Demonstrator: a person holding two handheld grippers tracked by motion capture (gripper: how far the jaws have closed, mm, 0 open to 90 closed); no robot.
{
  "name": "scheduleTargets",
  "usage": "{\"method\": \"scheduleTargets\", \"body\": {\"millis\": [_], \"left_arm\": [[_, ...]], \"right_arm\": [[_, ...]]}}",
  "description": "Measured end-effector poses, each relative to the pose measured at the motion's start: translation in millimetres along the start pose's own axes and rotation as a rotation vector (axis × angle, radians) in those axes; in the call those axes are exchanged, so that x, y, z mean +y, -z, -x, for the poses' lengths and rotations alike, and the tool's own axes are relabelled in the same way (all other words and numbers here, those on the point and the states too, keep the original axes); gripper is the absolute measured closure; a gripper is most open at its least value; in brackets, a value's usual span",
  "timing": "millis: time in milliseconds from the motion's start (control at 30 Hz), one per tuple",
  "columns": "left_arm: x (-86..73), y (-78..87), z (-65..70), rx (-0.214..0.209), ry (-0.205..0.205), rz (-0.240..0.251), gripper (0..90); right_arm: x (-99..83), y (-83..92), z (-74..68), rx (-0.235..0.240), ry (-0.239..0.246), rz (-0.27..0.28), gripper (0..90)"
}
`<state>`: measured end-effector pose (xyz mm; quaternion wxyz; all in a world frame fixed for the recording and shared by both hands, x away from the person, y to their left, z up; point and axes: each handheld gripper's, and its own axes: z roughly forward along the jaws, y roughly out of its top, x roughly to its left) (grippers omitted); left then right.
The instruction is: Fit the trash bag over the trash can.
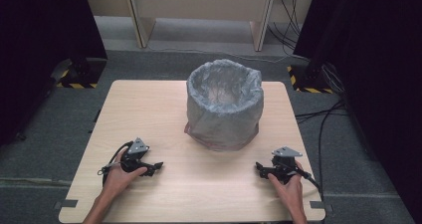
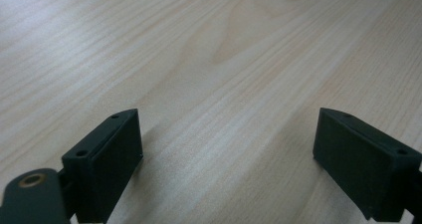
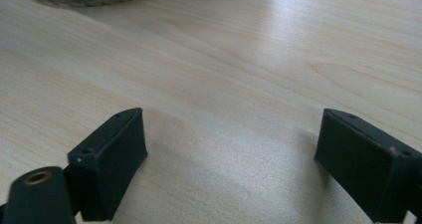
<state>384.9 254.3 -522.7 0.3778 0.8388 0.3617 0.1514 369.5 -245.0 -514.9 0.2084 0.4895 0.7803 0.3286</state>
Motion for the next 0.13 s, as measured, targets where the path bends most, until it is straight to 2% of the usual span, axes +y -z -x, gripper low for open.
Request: {"method": "scheduleTargets", "body": {"millis": [133], "left_arm": [[0.1, 0.3, -0.3, 0.002, 0.002, -0.003, 10.9]], "right_arm": [[0.4, -0.8, -0.3, 0.012, 0.014, -0.009, 8.1]]}}
